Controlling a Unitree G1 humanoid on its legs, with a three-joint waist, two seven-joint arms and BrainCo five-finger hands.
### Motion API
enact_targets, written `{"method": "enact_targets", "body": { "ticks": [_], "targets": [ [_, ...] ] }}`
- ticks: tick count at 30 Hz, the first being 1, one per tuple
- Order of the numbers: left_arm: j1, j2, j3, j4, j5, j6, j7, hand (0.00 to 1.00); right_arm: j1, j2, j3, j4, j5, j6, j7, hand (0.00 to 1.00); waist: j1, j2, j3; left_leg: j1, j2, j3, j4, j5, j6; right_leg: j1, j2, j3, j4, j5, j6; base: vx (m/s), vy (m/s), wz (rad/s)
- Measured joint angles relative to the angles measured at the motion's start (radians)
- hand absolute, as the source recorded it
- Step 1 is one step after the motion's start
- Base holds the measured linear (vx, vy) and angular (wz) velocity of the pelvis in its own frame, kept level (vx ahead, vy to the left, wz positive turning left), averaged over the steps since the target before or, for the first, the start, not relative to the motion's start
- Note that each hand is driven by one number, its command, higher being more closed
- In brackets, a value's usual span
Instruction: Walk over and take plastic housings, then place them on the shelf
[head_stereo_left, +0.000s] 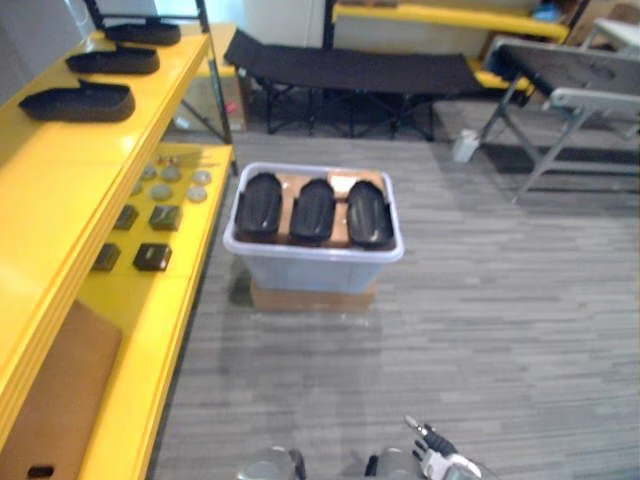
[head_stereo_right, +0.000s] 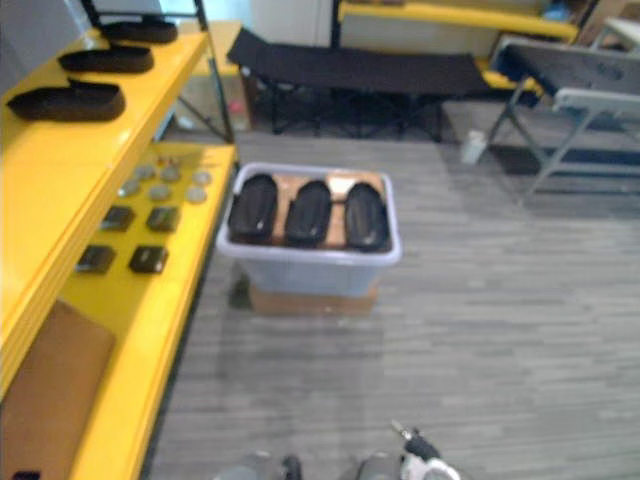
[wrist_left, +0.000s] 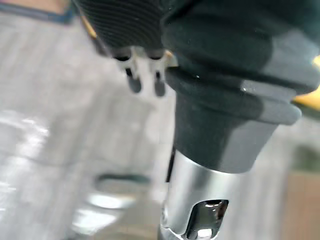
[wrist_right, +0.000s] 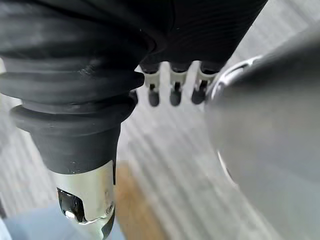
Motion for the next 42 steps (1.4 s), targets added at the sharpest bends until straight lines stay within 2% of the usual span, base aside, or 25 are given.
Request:
{"method": "enact_targets", "body": {
  "ticks": [2, 4, 5, 6, 7, 8, 9, 10, 12, 13, 14, 15, 17, 19, 20, 23, 25, 27, 30, 32, 34, 36, 37, 40, 42],
  "targets": [
    [-0.025, -0.017, 0.003, 0.003, -0.1, 0.001, 0.002, 0.0, -0.008, -0.007, -0.017, -0.002, -0.061, 0.01, -0.023, 0.0, 0.004, 0.007, 0.0, 0.02, 0.036, -0.01, 0.016, -0.05, -0.026, -0.036, 0.011, 0.036, -0.209, 0.141, 0.006, 0.32, -0.167, 0.18],
    [-0.01, -0.029, 0.023, 0.005, -0.165, 0.012, 0.01, 0.0, 0.007, -0.005, -0.024, -0.006, -0.132, 0.034, -0.015, 0.0, 0.001, 0.004, -0.006, 0.049, 0.061, -0.031, 0.057, -0.117, -0.065, -0.034, 0.01, 0.041, -0.214, 0.194, -0.003, 0.36, -0.312, 0.15],
    [-0.01, -0.028, 0.024, 0.005, -0.171, 0.014, 0.013, 0.0, 0.013, -0.002, -0.033, -0.005, -0.132, 0.044, -0.013, 0.0, 0.001, -0.001, -0.016, 0.049, 0.066, -0.039, 0.069, -0.136, -0.076, -0.034, 0.01, 0.039, -0.209, 0.194, -0.004, 0.38, -0.345, 0.26],
    [-0.009, -0.033, 0.027, 0.006, -0.175, 0.017, 0.02, 0.0, 0.012, -0.006, -0.041, -0.002, -0.132, 0.051, -0.013, 0.0, 0.001, 0.005, -0.024, 0.052, 0.083, -0.052, 0.086, -0.163, -0.097, -0.039, 0.015, 0.036, -0.192, 0.251, -0.018, 0.34, -0.32, 0.42],
    [0.0, -0.053, 0.047, 0.016, -0.175, 0.033, 0.041, 0.0, 0.013, -0.019, -0.043, 0.001, -0.128, 0.05, -0.015, 0.0, -0.003, 0.035, -0.045, 0.056, 0.125, -0.076, 0.097, -0.179, -0.12, -0.041, 0.04, 0.003, -0.154, 0.282, -0.031, 0.43, -0.364, 0.53],
    [0.0, -0.083, 0.072, 0.027, -0.175, 0.047, 0.054, 0.0, 0.011, -0.029, -0.036, 0.004, -0.145, 0.047, -0.016, 0.0, -0.001, 0.066, -0.068, 0.031, 0.165, -0.1, 0.164, -0.168, -0.143, -0.033, 0.073, -0.025, -0.136, 0.247, -0.059, 0.42, -0.35, 0.43],
    [0.001, -0.094, 0.091, 0.027, -0.173, 0.054, 0.055, 0.0, 0.012, -0.034, -0.036, 0.006, -0.162, 0.04, -0.015, 0.0, 0.005, 0.075, -0.073, -0.003, 0.18, -0.107, 0.236, -0.148, -0.162, -0.027, 0.084, -0.032, -0.136, 0.235, -0.073, 0.41, -0.337, 0.36],
    [0.0, -0.108, 0.12, 0.026, -0.171, 0.054, 0.068, 0.0, 0.014, -0.045, -0.018, 0.004, -0.173, 0.015, -0.011, 0.0, 0.006, 0.087, -0.065, -0.087, 0.207, -0.123, 0.406, -0.104, -0.159, 0.019, 0.093, -0.056, -0.153, 0.231, -0.085, 0.31, -0.281, 0.28],
    [0.002, -0.11, 0.123, 0.035, -0.171, 0.054, 0.087, 0.0, 0.023, -0.055, 0.026, 0.004, -0.214, -0.02, 0.0, 0.0, 0.003, 0.099, -0.068, -0.143, 0.228, -0.07, 0.522, -0.104, -0.166, 0.115, 0.099, -0.081, -0.213, 0.229, -0.091, 0.41, -0.336, 0.3],
    [0.002, -0.109, 0.11, 0.035, -0.171, 0.053, 0.095, 0.0, 0.036, -0.055, 0.055, -0.018, -0.239, -0.068, 0.02, 0.0, 0.003, 0.094, -0.069, -0.145, 0.224, -0.011, 0.481, -0.103, -0.166, 0.157, 0.087, -0.095, -0.245, 0.229, -0.091, 0.34, -0.258, 0.14],
    [0.003, -0.107, 0.097, 0.034, -0.171, 0.052, 0.096, 0.0, 0.044, -0.055, 0.07, -0.041, -0.246, -0.087, 0.026, 0.0, 0.004, 0.092, -0.069, -0.146, 0.219, 0.018, 0.433, -0.101, -0.164, 0.167, 0.081, -0.1, -0.258, 0.229, -0.091, 0.24, -0.139, 0.15],
    [-0.003, -0.093, 0.07, 0.031, -0.156, 0.05, 0.096, 0.0, 0.061, -0.057, 0.114, -0.143, -0.269, -0.146, 0.051, 0.0, -0.002, 0.092, -0.07, -0.179, 0.2, 0.076, 0.23, -0.066, -0.148, 0.184, 0.07, -0.124, -0.309, 0.228, -0.085, 0.17, -0.059, 0.13],
    [-0.008, -0.084, 0.049, 0.025, -0.131, 0.049, 0.095, 0.0, 0.076, -0.058, 0.142, -0.202, -0.276, -0.178, 0.059, 0.0, -0.002, 0.09, -0.069, -0.213, 0.182, 0.07, 0.112, -0.018, -0.141, 0.187, 0.062, -0.141, -0.323, 0.232, -0.077, 0.16, 0.011, 0.33],
    [-0.004, -0.079, 0.037, 0.012, -0.117, 0.047, 0.092, 0.0, 0.106, -0.067, 0.198, -0.293, -0.277, -0.229, 0.057, 0.0, 0.005, 0.08, -0.064, -0.228, 0.15, 0.059, -0.014, 0.11, -0.143, 0.199, 0.042, -0.161, -0.325, 0.224, -0.046, 0.2, 0.117, 0.39],
    [0.003, -0.079, 0.026, 0.004, -0.089, 0.045, 0.09, 0.0, 0.109, -0.073, 0.245, -0.356, -0.278, -0.267, 0.055, 0.0, 0.005, 0.069, -0.058, -0.21, 0.133, 0.058, -0.039, 0.168, -0.114, 0.207, 0.031, -0.157, -0.328, 0.221, -0.026, 0.19, 0.177, 0.09],
    [0.024, -0.022, -0.031, -0.016, 0.002, 0.033, 0.085, 0.0, 0.084, -0.056, 0.38, -0.583, -0.276, -0.339, 0.089, 0.0, 0.007, -0.002, -0.072, -0.198, 0.077, 0.086, -0.089, 0.171, -0.095, 0.19, -0.019, -0.14, -0.343, 0.226, 0.007, 0.17, 0.177, -0.07],
    [0.028, -0.001, -0.061, -0.017, 0.041, 0.022, 0.072, 0.0, 0.056, -0.061, 0.449, -0.69, -0.259, -0.356, 0.136, 0.0, 0.014, -0.032, -0.082, -0.178, 0.048, 0.1, -0.123, 0.172, -0.082, 0.19, -0.04, -0.138, -0.349, 0.229, 0.017, 0.15, 0.119, -0.07],
    [0.031, 0.01, -0.075, -0.017, 0.042, 0.011, 0.072, 0.0, 0.024, -0.071, 0.519, -0.825, -0.189, -0.355, 0.172, 0.0, 0.02, -0.035, -0.084, -0.151, 0.022, 0.104, -0.161, 0.178, -0.069, 0.202, -0.056, -0.136, -0.356, 0.236, 0.03, 0.17, 0.112, -0.03],
    [0.03, 0.01, -0.079, -0.026, 0.027, -0.004, 0.067, 0.0, -0.089, -0.066, 0.543, -0.989, -0.136, -0.34, 0.133, 0.0, 0.028, -0.032, -0.082, -0.143, -0.004, 0.101, -0.184, 0.185, -0.049, 0.206, -0.075, -0.14, -0.362, 0.249, 0.045, 0.13, 0.094, 0.06],
    [0.03, 0.01, -0.094, -0.028, 0.021, -0.03, 0.065, 0.0, -0.187, -0.065, 0.477, -0.992, -0.123, -0.311, 0.024, 0.0, 0.038, -0.03, -0.08, -0.145, -0.008, 0.096, -0.184, 0.188, -0.044, 0.207, -0.077, -0.143, -0.362, 0.26, 0.042, 0.06, 0.046, 0.11],
    [0.028, 0.009, -0.111, -0.049, 0.018, -0.065, 0.069, 0.0, -0.337, -0.066, 0.316, -0.942, -0.122, -0.275, -0.176, 0.0, 0.054, -0.017, -0.05, -0.152, -0.01, 0.078, -0.184, 0.19, -0.041, 0.204, -0.076, -0.148, -0.362, 0.274, 0.035, 0.02, 0.043, 0.16],
    [0.025, 0.007, -0.113, -0.073, 0.011, -0.076, 0.074, 0.0, -0.435, -0.092, 0.204, -0.883, -0.117, -0.238, -0.28, 0.0, 0.054, -0.01, -0.027, -0.192, -0.012, 0.064, -0.183, 0.194, -0.036, 0.174, -0.079, -0.164, -0.357, 0.276, 0.034, -0.04, 0.025, 0.24],
    [0.019, 0.007, -0.112, -0.086, 0.001, -0.089, 0.079, 0.0, -0.486, -0.14, 0.161, -0.844, -0.086, -0.193, -0.319, 0.0, 0.055, -0.006, 0.001, -0.224, -0.014, 0.054, -0.171, 0.197, -0.031, 0.154, -0.082, -0.172, -0.354, 0.276, 0.034, -0.06, 0.02, 0.27],
    [-0.011, 0.005, -0.105, -0.121, -0.028, -0.112, 0.083, 0.0, -0.581, -0.259, 0.078, -0.733, -0.038, -0.122, -0.384, 0.0, 0.059, 0.002, 0.094, -0.321, -0.008, 0.034, -0.096, 0.195, -0.028, 0.1, -0.083, -0.176, -0.337, 0.276, 0.034, -0.12, 0.021, 0.25],
    [-0.017, 0.005, -0.103, -0.135, -0.03, -0.117, 0.088, 0.0, -0.624, -0.31, 0.048, -0.666, -0.031, -0.103, -0.407, 0.0, 0.058, 0.006, 0.137, -0.365, -0.004, 0.02, -0.054, 0.19, -0.022, 0.081, -0.081, -0.177, -0.333, 0.277, 0.034, -0.13, 0.014, 0.17]
  ]
}}
